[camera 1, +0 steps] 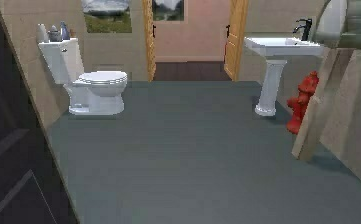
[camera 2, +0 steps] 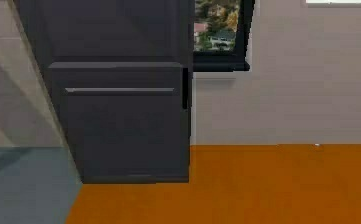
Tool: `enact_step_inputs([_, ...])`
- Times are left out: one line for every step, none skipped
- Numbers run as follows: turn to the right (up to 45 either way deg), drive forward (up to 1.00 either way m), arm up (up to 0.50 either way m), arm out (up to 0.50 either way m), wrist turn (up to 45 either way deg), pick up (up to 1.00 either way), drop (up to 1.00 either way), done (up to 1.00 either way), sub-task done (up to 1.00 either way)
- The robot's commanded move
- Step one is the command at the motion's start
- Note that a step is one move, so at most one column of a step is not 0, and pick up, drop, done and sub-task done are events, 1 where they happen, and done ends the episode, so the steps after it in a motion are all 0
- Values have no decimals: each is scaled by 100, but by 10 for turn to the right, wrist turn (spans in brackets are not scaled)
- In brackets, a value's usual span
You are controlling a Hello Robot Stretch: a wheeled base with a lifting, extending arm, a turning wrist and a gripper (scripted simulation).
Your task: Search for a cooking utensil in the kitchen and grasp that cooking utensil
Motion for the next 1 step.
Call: enact_step_inputs([0, 100, 0, 0, 0, 0, 0, 0, 0])
